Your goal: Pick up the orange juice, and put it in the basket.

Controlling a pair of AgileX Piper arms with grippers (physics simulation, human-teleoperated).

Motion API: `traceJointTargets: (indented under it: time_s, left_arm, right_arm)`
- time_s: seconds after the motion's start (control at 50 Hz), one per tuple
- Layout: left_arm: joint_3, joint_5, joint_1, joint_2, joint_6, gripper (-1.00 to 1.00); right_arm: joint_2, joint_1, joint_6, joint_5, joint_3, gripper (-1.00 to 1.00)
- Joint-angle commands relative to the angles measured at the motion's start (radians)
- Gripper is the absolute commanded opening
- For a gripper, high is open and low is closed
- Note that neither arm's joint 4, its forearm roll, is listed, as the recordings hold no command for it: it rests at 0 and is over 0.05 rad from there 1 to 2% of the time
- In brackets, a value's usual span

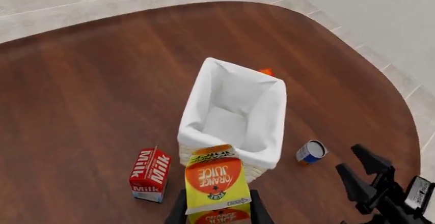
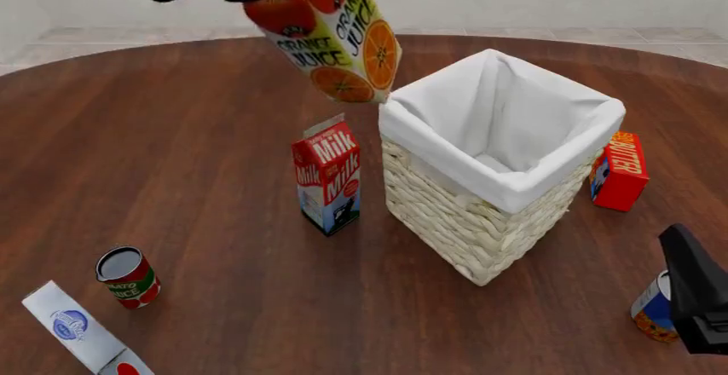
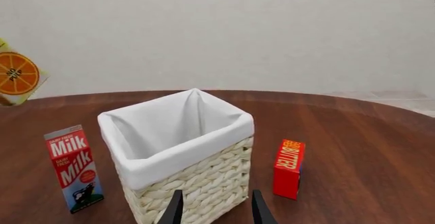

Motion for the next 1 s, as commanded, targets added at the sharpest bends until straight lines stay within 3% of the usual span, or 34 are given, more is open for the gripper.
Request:
traceJointTargets:
  time_s: [0.02, 0.52, 0.74, 1.0]
  left_arm:
    - [-0.052, -0.056, -0.033, 0.052, -0.008, -1.0]
    - [-0.1, -0.161, -0.049, 0.206, 0.004, -1.0]
    - [-0.194, -0.154, -0.054, 0.274, 0.026, -1.0]
    - [-0.196, -0.199, -0.04, 0.385, 0.057, -1.0]
  right_arm:
    - [0.0, -0.005, 0.004, 0.0, -0.001, 1.0]
    - [0.0, -0.008, 0.021, -0.004, -0.003, 1.0]
    - [0.0, -0.01, 0.029, -0.004, -0.004, 1.0]
    - [0.0, -0.01, 0.037, -0.003, -0.005, 1.0]
